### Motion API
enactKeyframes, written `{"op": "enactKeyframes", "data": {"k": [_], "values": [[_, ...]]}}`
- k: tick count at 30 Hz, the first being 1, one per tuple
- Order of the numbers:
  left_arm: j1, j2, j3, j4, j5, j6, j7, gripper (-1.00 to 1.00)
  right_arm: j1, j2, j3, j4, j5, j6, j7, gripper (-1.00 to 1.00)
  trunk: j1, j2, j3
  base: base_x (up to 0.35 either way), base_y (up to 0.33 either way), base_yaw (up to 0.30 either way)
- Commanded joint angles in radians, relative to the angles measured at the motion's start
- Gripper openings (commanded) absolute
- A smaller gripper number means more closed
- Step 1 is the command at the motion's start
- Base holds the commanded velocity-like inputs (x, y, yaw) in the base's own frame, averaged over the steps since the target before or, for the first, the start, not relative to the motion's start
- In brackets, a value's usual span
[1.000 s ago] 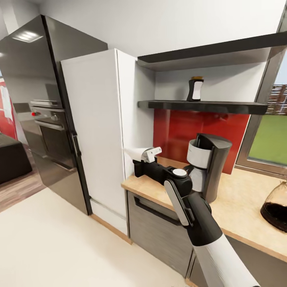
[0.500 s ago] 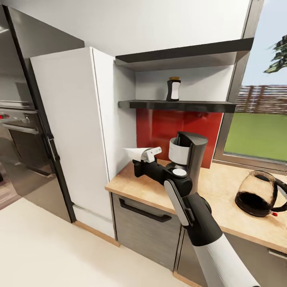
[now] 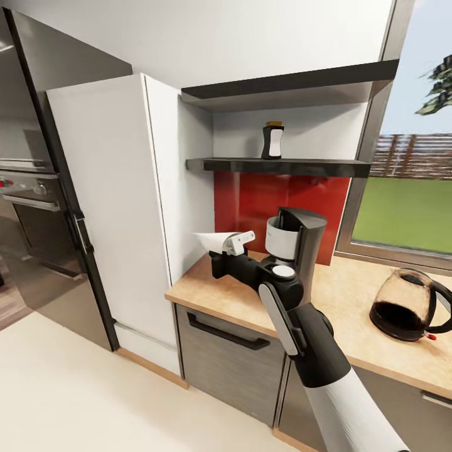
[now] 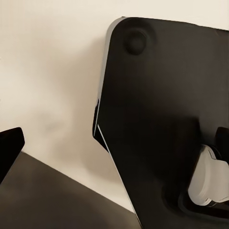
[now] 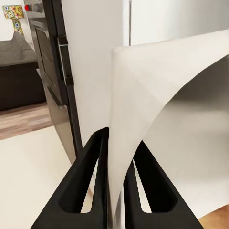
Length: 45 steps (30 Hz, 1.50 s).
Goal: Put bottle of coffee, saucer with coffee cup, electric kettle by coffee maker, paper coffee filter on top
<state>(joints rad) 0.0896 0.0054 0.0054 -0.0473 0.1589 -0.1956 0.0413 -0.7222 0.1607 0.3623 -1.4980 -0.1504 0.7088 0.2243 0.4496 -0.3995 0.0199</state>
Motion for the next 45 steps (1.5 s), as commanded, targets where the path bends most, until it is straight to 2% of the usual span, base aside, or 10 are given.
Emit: {"op": "enactKeyframes", "data": {"k": [1,8,9,11,14,24,34,36,41,45], "values": [[0.001,0.001,0.0,-0.001,0.005,-0.001,0.001,1.0,0.0,0.0,-0.001,0.0,-0.011,0.006,-0.001,-1.0,0.0,0.0,0.0,0.0,0.0,0.0],[0.001,0.015,0.0,0.0,0.0,0.005,0.002,1.0,0.0,0.002,-0.006,0.002,-0.008,0.005,-0.005,-1.0,0.0,0.0,0.002,0.0,0.0,0.0],[0.001,0.015,-0.006,0.0,-0.008,0.007,0.002,1.0,-0.003,0.003,-0.097,0.001,-0.006,0.008,-0.008,-1.0,0.0,0.0,0.002,0.0,0.0,0.0],[0.001,0.014,-0.007,0.0,-0.009,0.006,0.002,1.0,-0.054,-0.02,-0.16,0.004,0.004,0.017,-0.005,-1.0,0.0,0.0,0.002,0.0,0.0,0.0],[0.001,0.013,-0.008,0.0,-0.009,0.006,0.002,1.0,-0.103,-0.042,-0.165,0.008,0.036,0.034,-0.005,-1.0,0.0,0.0,0.002,0.0,0.0,0.0],[0.0,0.015,-0.009,-0.001,-0.025,0.005,0.0,1.0,-0.327,-0.123,-0.167,0.099,0.162,0.262,0.0,-1.0,0.0,0.0,0.002,0.0,0.0,0.0],[-0.001,0.017,-0.01,-0.001,-0.046,0.005,0.0,1.0,-0.59,-0.15,-0.153,0.445,0.169,0.295,0.046,-1.0,0.0,0.0,0.002,0.0,0.0,0.0],[-0.001,0.017,-0.01,-0.001,-0.048,0.008,0.001,1.0,-0.718,-0.151,-0.076,0.645,0.169,0.303,0.048,-1.0,0.0,0.0,0.002,0.0,0.0,0.0],[-0.001,0.018,-0.01,-0.001,-0.051,0.011,0.002,1.0,-0.816,-0.153,-0.045,0.788,0.178,0.311,0.047,-1.0,0.0,0.0,0.002,0.0,0.0,0.0],[-0.001,0.026,-0.01,0.0,-0.052,0.013,0.002,1.0,-0.822,-0.153,-0.043,0.862,0.3,0.328,0.047,-1.0,0.0,0.0,0.002,0.0,0.0,0.0]]}}
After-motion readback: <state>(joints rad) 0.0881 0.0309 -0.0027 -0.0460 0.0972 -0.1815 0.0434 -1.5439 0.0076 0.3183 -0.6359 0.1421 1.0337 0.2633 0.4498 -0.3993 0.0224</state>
